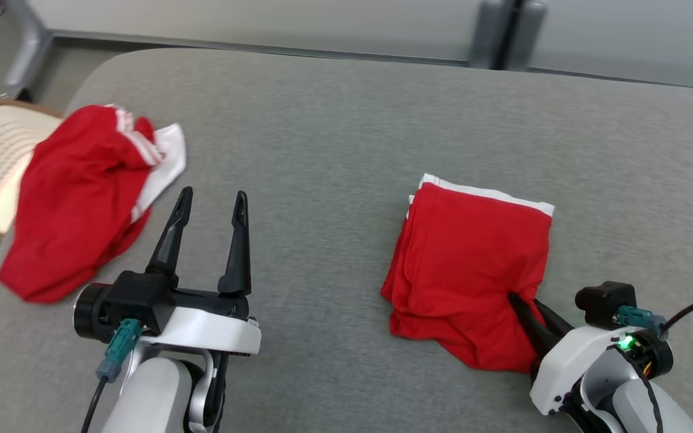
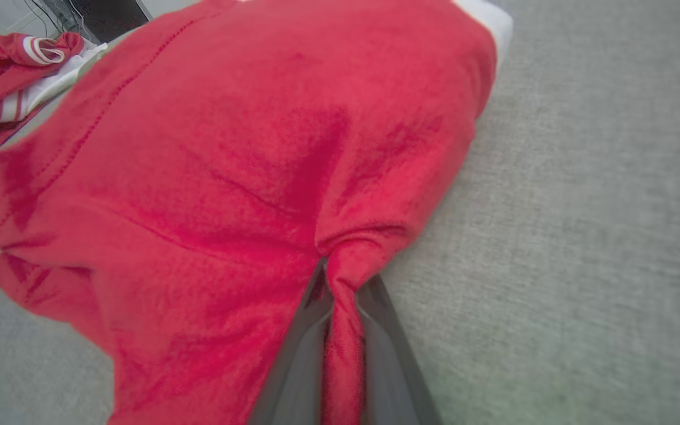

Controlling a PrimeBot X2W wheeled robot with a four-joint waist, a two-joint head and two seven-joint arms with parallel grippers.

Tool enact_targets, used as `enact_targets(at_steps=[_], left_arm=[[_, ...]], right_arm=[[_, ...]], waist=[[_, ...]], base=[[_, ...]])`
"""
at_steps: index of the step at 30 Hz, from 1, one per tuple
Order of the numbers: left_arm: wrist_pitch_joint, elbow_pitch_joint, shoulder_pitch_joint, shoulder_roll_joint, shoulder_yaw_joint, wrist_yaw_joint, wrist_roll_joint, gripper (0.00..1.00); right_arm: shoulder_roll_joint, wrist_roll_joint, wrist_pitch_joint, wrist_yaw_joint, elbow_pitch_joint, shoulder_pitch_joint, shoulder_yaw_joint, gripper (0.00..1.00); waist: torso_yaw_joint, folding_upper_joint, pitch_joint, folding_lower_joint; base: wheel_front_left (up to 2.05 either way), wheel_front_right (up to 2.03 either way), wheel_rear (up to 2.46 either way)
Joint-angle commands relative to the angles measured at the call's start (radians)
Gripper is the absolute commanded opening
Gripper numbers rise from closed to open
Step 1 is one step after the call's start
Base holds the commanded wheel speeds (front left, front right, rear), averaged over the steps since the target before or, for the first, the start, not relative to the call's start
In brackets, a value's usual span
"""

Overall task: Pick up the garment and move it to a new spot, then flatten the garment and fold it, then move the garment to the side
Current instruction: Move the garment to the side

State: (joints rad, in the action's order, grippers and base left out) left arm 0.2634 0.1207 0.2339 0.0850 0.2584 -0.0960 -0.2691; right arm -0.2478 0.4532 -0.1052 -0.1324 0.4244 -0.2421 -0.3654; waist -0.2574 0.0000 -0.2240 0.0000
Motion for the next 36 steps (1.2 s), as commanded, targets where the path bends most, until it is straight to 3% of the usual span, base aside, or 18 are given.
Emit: enact_targets(at_steps=[1, 10, 18, 24, 36], left_arm=[[0.001, -0.010, 0.019, 0.014, -0.009, 0.005, 0.015, 1.00], [-0.023, -0.071, 0.053, 0.051, 0.013, 0.013, 0.049, 1.00], [-0.085, -0.116, 0.120, 0.065, 0.077, 0.046, 0.088, 1.00], [-0.127, -0.156, 0.219, 0.055, 0.135, 0.076, 0.123, 1.00], [-0.140, -0.239, 0.400, 0.029, 0.202, 0.102, 0.183, 1.00]], right_arm=[[-0.026, 0.011, 0.006, 0.003, 0.013, 0.005, -0.023, 0.00], [-0.109, 0.060, 0.062, 0.004, 0.070, -0.088, -0.147, 0.00], [-0.204, 0.110, 0.130, 0.003, 0.143, -0.246, -0.251, 0.00], [-0.340, 0.138, 0.203, 0.003, 0.224, -0.422, -0.341, 0.00], [-0.621, 0.225, 0.263, 0.003, 0.405, -0.653, -0.413, 0.00]], waist=[[0.113, 0.0000, -0.005, 0.0000], [0.370, 0.0000, -0.051, 0.0000], [0.488, 0.0000, -0.127, 0.0000], [0.498, 0.0000, -0.241, 0.0000], [0.419, 0.0000, -0.455, 0.0000]], base=[[0.00, 0.00, 0.00], [0.00, 0.00, 0.00], [0.00, 0.00, 0.00], [0.00, 0.00, 0.00], [0.00, 0.00, 0.00]])
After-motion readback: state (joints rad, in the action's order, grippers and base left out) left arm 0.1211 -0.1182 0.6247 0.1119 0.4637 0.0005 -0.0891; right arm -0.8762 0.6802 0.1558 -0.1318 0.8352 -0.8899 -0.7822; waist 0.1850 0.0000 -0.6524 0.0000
